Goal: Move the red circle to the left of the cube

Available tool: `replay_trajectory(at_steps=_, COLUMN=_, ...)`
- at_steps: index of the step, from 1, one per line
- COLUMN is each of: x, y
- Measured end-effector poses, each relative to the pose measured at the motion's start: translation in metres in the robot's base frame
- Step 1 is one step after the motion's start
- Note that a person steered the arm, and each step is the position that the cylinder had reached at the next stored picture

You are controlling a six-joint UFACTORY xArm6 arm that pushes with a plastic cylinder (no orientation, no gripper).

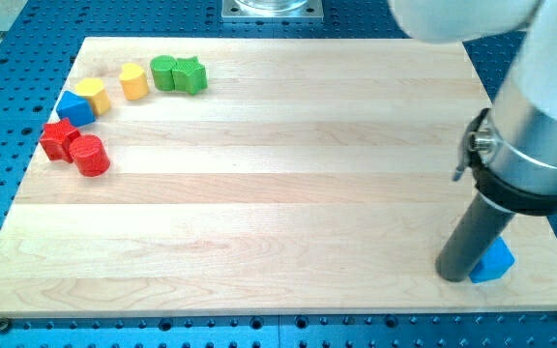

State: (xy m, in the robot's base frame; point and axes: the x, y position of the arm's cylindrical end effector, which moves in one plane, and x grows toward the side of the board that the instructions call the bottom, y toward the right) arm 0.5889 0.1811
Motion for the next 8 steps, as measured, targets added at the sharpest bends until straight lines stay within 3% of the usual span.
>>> replay_trajectory(at_steps=1, x=0.002, y=-0.086)
replay_trajectory(at_steps=3, x=0.002, y=-0.331)
replay_trajectory(at_steps=5, x=-0.071, y=-0.413)
replay_trajectory(at_steps=6, x=-0.089, y=-0.484)
replay_trajectory(at_steps=7, x=-0.097, y=-0.485)
replay_trajectory(at_steps=8, x=-0.146, y=-0.485)
